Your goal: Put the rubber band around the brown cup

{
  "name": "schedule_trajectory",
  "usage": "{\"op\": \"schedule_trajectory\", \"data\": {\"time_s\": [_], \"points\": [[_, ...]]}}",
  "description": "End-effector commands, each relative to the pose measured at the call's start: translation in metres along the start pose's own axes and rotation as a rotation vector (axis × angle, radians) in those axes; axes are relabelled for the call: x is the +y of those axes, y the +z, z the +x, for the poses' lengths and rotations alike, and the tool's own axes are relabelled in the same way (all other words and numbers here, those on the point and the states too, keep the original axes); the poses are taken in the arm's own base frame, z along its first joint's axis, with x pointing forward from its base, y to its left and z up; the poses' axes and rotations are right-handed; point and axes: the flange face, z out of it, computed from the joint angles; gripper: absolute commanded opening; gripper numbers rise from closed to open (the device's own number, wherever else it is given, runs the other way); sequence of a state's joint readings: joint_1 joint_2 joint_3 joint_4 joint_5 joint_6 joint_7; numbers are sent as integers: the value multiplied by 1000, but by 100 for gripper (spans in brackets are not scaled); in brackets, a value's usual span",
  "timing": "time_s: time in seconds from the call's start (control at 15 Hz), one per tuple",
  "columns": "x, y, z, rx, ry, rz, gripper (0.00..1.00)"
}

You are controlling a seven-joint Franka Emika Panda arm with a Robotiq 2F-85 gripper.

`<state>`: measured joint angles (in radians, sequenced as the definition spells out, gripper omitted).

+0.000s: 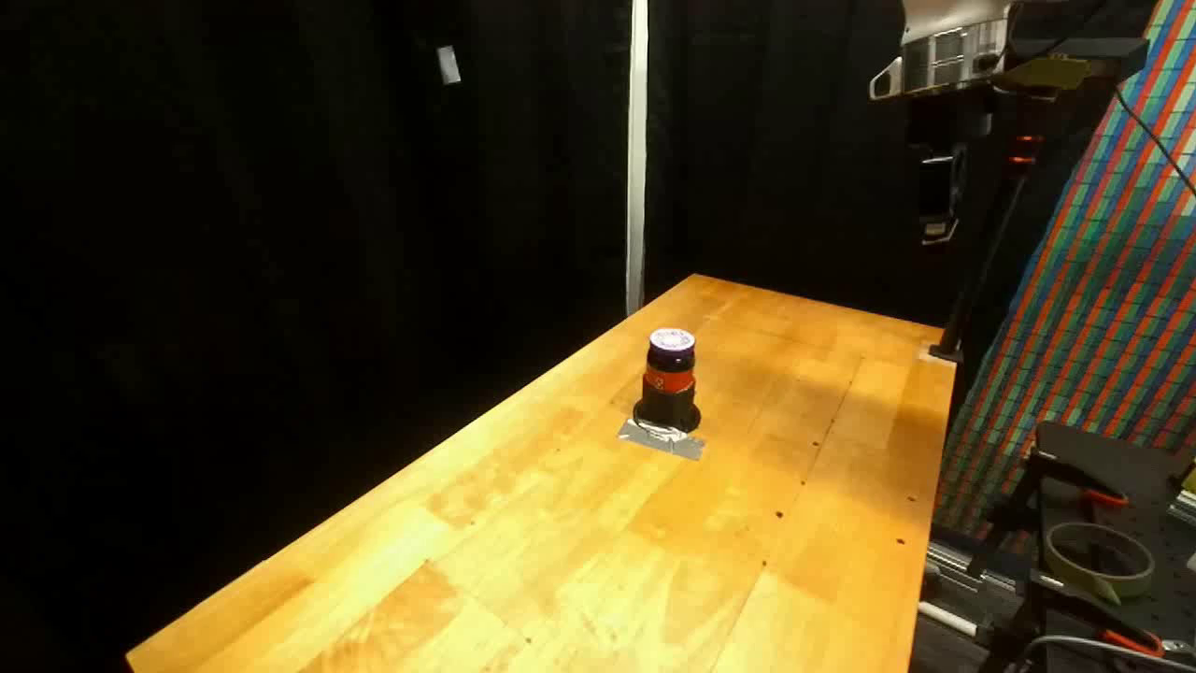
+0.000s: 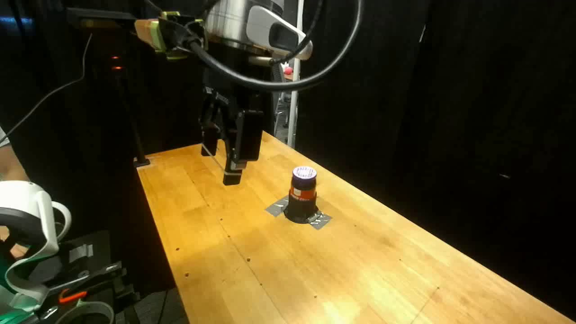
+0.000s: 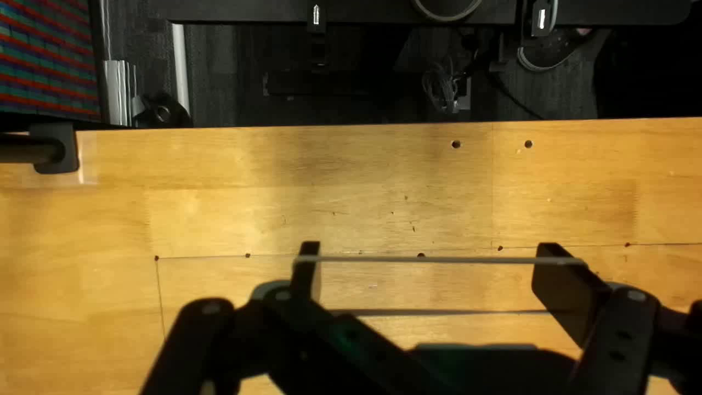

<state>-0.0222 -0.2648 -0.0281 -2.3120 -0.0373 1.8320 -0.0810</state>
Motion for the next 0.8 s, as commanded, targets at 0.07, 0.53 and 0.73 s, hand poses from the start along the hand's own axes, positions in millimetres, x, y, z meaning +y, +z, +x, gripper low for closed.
{"op": "schedule_trajectory", "data": {"time_s": [0.07,0.53,0.73], "points": [[0,-3,0,5,0,0,100],[-10,-1,25,37,-37,-11,100],[-28,-1,69,171,-62,-27,100]]}}
